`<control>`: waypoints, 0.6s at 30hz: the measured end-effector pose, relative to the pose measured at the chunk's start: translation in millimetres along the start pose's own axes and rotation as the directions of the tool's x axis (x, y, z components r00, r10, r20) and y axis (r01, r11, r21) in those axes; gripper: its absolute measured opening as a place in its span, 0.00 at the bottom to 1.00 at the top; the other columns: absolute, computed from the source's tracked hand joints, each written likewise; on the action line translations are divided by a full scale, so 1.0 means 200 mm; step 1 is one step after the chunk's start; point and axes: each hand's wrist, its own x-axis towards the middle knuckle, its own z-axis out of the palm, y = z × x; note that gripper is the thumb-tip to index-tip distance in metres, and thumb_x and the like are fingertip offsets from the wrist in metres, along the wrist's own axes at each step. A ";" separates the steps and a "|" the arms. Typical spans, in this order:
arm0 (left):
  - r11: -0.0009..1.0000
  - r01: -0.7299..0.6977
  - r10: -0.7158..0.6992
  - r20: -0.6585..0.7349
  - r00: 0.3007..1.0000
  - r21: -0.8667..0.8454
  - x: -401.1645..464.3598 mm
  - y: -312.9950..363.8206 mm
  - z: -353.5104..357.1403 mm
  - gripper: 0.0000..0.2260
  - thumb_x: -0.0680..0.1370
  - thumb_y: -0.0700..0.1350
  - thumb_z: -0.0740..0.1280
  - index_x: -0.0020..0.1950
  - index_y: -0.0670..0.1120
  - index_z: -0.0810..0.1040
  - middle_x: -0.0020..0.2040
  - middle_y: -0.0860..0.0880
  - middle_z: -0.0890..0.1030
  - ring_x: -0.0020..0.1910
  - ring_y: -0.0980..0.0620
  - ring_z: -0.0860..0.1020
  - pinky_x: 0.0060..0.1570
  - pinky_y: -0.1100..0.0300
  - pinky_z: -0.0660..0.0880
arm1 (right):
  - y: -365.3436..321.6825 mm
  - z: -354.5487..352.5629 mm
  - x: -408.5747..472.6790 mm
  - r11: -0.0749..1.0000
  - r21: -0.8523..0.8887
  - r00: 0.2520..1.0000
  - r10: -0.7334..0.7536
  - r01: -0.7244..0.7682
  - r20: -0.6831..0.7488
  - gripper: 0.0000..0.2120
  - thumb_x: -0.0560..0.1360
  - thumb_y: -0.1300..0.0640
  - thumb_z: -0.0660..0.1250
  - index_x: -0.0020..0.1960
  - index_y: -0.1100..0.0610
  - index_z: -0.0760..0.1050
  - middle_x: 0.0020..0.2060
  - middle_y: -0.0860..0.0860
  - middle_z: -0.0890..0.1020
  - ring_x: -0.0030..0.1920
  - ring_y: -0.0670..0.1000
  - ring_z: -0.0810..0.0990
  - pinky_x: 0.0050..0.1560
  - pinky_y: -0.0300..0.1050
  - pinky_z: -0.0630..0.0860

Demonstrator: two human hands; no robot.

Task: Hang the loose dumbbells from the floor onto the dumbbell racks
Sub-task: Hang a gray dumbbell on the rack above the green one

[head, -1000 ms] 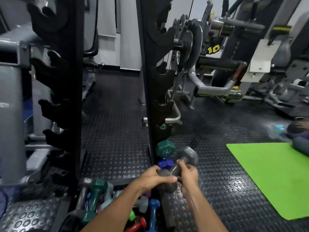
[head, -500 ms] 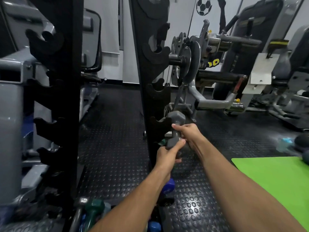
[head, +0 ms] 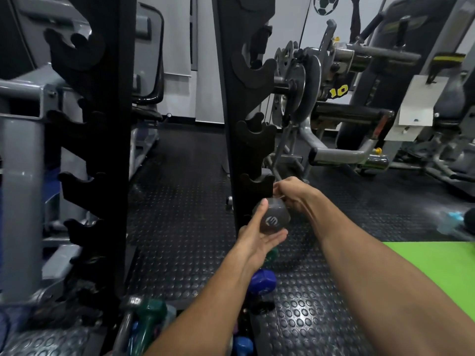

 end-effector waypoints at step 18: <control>0.970 -0.078 0.140 -0.268 0.953 0.229 0.01 -0.06 -0.13 0.23 0.85 0.57 0.57 0.69 0.40 0.75 0.50 0.36 0.86 0.44 0.42 0.88 0.46 0.51 0.86 | 0.09 0.10 -0.01 0.988 0.135 0.987 -0.090 0.072 0.131 0.19 0.76 0.75 0.61 0.37 0.59 0.83 0.32 0.56 0.83 0.31 0.53 0.80 0.32 0.44 0.75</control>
